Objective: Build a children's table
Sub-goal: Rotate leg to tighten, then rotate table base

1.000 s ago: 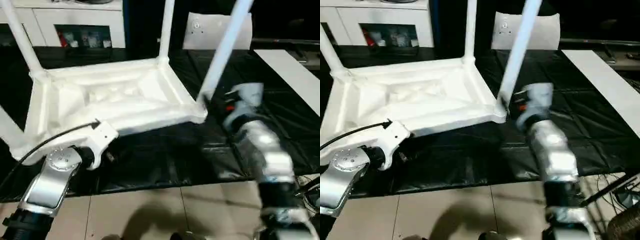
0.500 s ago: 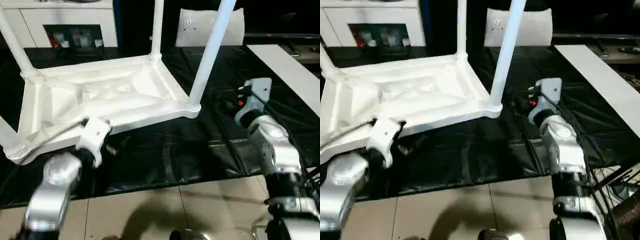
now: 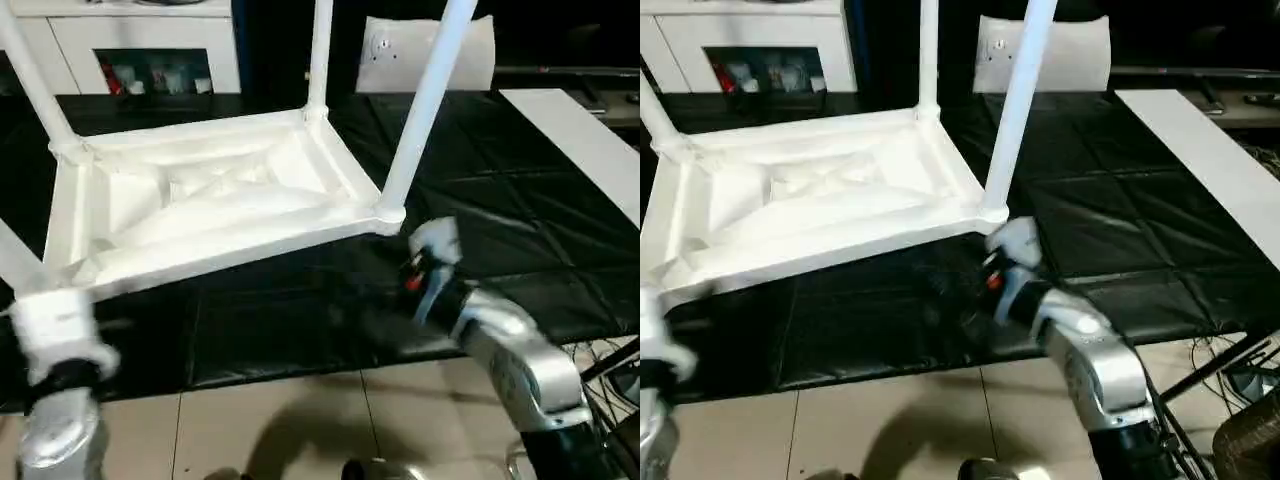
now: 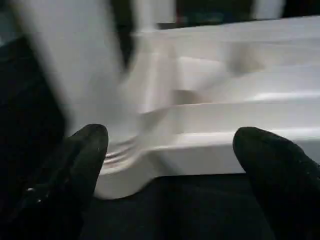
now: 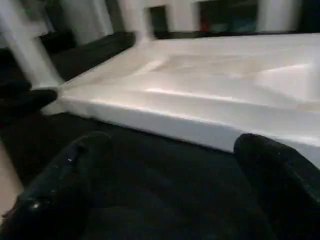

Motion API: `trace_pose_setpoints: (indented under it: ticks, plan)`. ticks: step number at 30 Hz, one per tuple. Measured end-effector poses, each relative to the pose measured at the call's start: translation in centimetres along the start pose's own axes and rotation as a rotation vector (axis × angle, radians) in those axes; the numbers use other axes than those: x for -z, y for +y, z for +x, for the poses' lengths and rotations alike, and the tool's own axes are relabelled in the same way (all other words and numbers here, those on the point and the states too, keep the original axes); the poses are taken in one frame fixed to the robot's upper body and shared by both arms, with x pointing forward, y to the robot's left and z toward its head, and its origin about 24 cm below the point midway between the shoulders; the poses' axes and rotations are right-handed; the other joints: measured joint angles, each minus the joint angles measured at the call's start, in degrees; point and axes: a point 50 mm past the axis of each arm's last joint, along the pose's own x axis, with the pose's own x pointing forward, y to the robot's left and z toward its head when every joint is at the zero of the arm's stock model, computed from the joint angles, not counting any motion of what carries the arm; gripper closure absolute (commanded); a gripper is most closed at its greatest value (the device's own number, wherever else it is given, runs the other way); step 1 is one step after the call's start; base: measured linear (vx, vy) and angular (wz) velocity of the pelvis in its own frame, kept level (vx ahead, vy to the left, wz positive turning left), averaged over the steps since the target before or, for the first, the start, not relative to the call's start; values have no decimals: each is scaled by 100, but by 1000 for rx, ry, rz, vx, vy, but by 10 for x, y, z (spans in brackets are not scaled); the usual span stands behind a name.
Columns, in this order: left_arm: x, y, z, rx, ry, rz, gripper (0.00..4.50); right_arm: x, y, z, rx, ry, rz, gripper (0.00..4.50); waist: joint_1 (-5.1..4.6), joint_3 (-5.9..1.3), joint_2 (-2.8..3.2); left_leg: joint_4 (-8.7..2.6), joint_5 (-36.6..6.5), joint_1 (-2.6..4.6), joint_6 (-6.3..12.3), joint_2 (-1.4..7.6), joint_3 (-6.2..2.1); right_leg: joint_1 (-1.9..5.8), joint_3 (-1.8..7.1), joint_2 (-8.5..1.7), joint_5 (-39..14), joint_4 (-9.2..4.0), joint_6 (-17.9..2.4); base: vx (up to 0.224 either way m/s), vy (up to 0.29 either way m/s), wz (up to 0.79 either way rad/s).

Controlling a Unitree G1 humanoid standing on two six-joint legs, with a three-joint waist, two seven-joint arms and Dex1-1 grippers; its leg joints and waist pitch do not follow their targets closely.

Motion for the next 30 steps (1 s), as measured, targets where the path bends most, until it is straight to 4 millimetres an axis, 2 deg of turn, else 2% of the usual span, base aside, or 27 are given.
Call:
trace_pose_setpoints:
  ticks: [5, 9, 17, 22, 25, 30]
  plan:
    - [-4, 0, -7, -90, -12, -56, 4, 3, 8, 3, -57, 47, 34, 0, 2, 0, 0, 20, -7, -11, 16, -10, -38, 23, 11, -5, 1, -27, 3, 0, 0, 0]
    - [-10, 3, -1, -134, -38, -62, 4, 0, 13, 4, -88, 54, 49, 0, 3, -2, -2, 18, -9, -13, 17, -9, -47, 23, 8, -4, 24, -24, 38, 0, 0, 0]
    - [-25, 34, 39, -233, -82, -7, 4, 3, 15, 4, -103, 76, 52, 0, -4, -2, 4, 10, -13, -16, 19, -10, -60, 21, 7, 4, 38, -18, 31, 0, 0, 0]
    - [-27, 39, 60, -226, -65, -29, 4, 1, 19, 5, -117, 76, 45, 0, 3, -2, 7, 10, -14, -12, 18, -6, -58, 21, 6, 6, 46, -14, 21, 0, 0, 0]
    - [-28, 38, 72, -129, -65, -81, 4, 2, 20, 5, -119, 81, 39, 0, 15, -3, 10, 13, -13, -8, 18, -9, -56, 23, 10, 3, 52, -14, 21, 0, 0, 0]
    - [-21, 28, 78, 125, -80, -147, 4, 7, 15, 8, -49, 99, 25, 0, 25, -7, 6, 19, -13, -9, 18, -13, -53, 25, 14, -3, 58, -14, 20, 0, 0, 0]
